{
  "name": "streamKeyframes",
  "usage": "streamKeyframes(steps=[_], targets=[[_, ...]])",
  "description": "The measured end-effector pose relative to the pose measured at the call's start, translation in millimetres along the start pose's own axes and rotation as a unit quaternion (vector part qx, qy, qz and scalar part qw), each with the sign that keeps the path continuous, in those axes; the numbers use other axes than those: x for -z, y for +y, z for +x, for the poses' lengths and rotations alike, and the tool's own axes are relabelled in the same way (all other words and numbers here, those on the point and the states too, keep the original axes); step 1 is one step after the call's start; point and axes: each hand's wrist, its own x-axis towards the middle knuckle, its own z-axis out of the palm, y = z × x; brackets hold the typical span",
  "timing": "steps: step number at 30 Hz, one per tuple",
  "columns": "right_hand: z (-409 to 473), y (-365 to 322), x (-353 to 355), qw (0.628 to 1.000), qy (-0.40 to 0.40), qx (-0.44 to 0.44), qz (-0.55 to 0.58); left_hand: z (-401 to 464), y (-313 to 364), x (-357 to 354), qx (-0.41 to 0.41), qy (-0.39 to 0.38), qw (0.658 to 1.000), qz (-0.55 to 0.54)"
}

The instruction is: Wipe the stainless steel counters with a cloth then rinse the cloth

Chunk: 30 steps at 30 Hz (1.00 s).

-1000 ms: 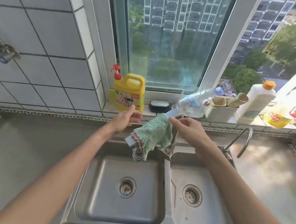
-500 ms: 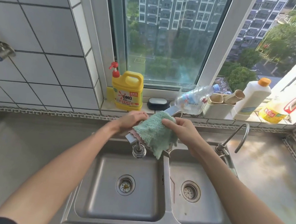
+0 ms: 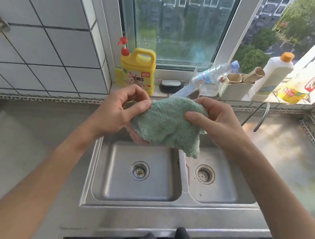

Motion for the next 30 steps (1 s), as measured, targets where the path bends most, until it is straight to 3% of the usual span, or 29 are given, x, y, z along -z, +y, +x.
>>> streamKeyframes(steps=[5, 9, 11, 16, 30], targets=[[-59.9, 35.9, -28.0, 0.996, -0.033, -0.044, -0.064, -83.5, -38.5, -26.9, 0.016, -0.016, 0.991, 0.135], [-97.9, 67.9, -40.8, 0.984, -0.022, -0.068, -0.162, -144.0, -74.3, -48.2, 0.097, -0.011, 0.987, 0.128], [-140.3, 96.5, -60.3, 0.973, 0.008, -0.143, -0.181, -190.1, -107.6, -59.3, 0.167, -0.063, 0.977, 0.117], [-164.1, 110.0, -54.1, 0.969, 0.102, -0.16, -0.158, -209.1, -121.3, -61.6, 0.206, -0.036, 0.972, 0.103], [-352.1, 113.0, -41.3, 0.93, 0.286, -0.187, -0.138, -251.1, -87.2, -151.8, 0.176, -0.182, 0.963, 0.096]])
